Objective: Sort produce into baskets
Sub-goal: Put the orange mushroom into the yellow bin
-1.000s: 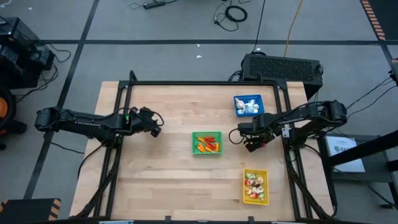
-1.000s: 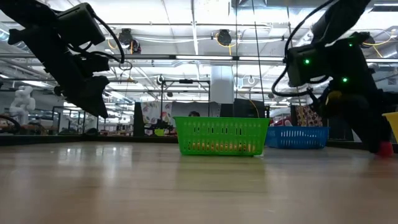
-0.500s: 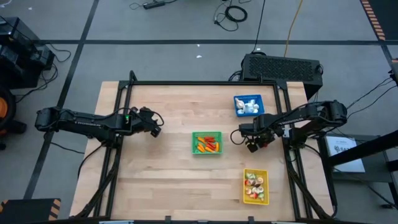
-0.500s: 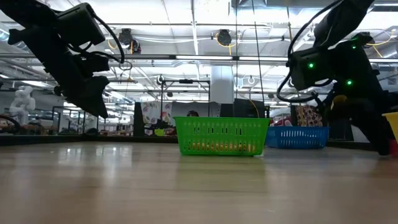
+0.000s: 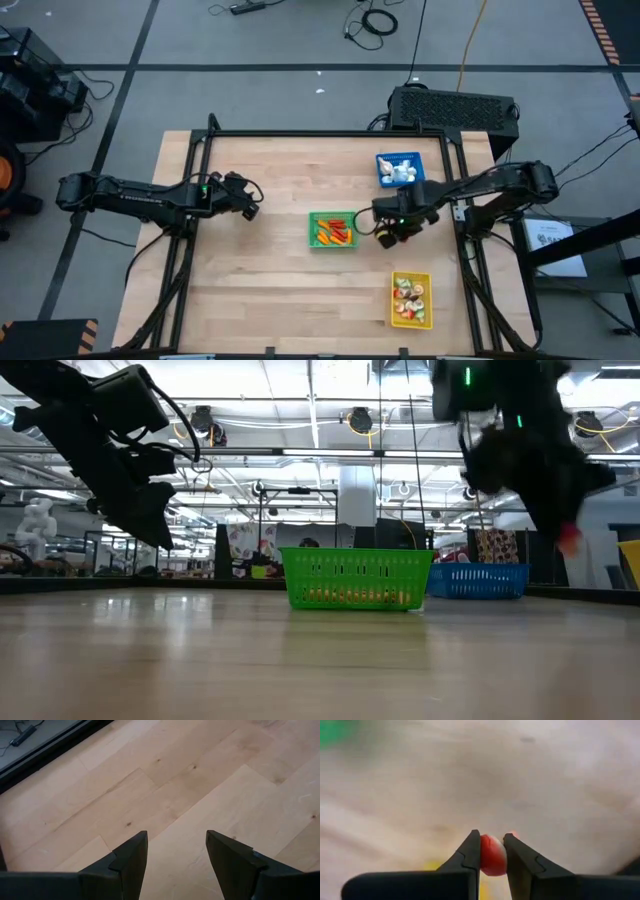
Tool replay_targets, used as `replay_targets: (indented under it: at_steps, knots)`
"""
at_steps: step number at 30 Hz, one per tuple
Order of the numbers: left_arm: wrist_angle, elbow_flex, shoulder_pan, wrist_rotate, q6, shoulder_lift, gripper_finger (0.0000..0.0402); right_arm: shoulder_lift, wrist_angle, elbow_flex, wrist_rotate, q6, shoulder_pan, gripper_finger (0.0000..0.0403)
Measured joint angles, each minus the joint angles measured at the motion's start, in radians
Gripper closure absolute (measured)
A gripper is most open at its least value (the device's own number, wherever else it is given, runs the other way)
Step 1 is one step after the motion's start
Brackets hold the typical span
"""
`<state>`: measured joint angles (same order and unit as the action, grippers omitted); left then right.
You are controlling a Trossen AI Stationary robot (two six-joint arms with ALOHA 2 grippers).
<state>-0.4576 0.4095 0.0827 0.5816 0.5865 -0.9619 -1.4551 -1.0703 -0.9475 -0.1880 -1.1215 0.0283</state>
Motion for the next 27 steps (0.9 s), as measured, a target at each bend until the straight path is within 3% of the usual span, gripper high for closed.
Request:
replay_targets:
  at_steps: [7,16,20,27]
  knots:
    - [-0.013,0.0,0.0,-0.002,0.0,0.0,0.0191,-0.004,0.107,-0.159,0.002,-0.252,0.266,0.0354]
    - [-0.022,0.0,0.0,-0.028,0.01,0.0,0.0191,-0.006,0.134,-0.152,0.068,-0.682,0.594,0.0354]
    - [-0.017,0.0,0.0,-0.028,0.01,0.0,0.0191,-0.006,0.131,-0.152,0.13,-0.769,0.659,0.0338]
    - [0.009,0.0,0.0,-0.029,0.01,0.0,0.0191,-0.039,0.096,-0.152,0.09,-0.755,0.671,0.0289]
